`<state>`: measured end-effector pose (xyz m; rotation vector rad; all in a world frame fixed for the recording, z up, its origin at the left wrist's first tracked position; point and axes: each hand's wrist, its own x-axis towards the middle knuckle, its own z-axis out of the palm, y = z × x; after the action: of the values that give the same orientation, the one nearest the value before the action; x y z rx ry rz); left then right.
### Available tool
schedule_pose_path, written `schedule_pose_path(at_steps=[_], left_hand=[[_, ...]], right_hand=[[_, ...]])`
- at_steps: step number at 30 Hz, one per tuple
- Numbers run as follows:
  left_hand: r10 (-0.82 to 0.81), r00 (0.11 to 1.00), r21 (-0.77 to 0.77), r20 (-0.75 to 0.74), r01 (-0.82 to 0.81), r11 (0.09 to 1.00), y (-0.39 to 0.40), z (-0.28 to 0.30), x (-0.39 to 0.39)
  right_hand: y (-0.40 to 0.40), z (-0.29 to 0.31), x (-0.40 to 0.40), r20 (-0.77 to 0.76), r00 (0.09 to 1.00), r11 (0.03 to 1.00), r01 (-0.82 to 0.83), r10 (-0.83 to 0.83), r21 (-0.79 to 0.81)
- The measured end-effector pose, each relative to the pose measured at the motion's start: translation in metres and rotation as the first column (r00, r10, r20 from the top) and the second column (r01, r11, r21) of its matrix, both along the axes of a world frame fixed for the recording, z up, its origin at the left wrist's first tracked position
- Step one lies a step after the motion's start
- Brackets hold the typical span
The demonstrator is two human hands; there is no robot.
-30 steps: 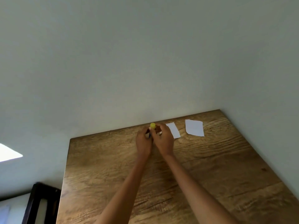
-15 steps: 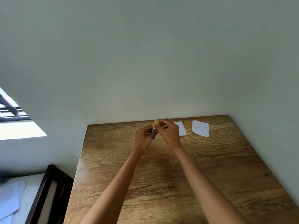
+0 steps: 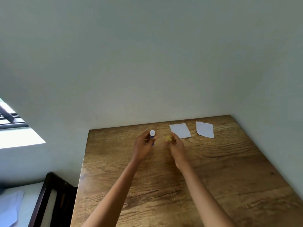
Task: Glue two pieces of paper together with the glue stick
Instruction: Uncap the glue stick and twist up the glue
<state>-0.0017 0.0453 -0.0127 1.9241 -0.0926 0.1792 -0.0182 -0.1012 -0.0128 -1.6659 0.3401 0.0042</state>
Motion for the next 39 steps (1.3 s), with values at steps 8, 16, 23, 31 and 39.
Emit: schedule_pose_path(at_steps=[8, 16, 23, 31, 39], left_hand=[[0.032, 0.999, 0.001, -0.022, -0.032, 0.999, 0.012, -0.010, 0.004], [0.069, 0.996, -0.015, -0.048, -0.070, 0.997, 0.028, -0.013, 0.003], [0.086, 0.994, -0.069, -0.061, -0.090, 0.994, 0.028, -0.002, 0.002], [0.043, 0.999, -0.240, -0.017, -0.046, 0.970, -0.002, 0.046, 0.006], [-0.023, 1.000, -0.456, 0.001, 0.021, 0.890, -0.033, 0.084, -0.004]], right_hand=[[0.025, -0.018, 0.008, 0.097, 0.993, 0.961, -0.033, 0.062, -0.276], [0.038, -0.041, 0.011, 0.120, 0.976, 0.805, -0.079, 0.183, -0.588], [0.035, -0.034, 0.007, 0.121, 0.969, 0.832, -0.118, 0.216, -0.542], [0.037, 0.016, 0.004, 0.286, 0.958, 0.999, -0.011, -0.002, 0.046], [0.023, 0.031, 0.001, 0.227, 0.974, 0.598, -0.183, 0.002, 0.780]])
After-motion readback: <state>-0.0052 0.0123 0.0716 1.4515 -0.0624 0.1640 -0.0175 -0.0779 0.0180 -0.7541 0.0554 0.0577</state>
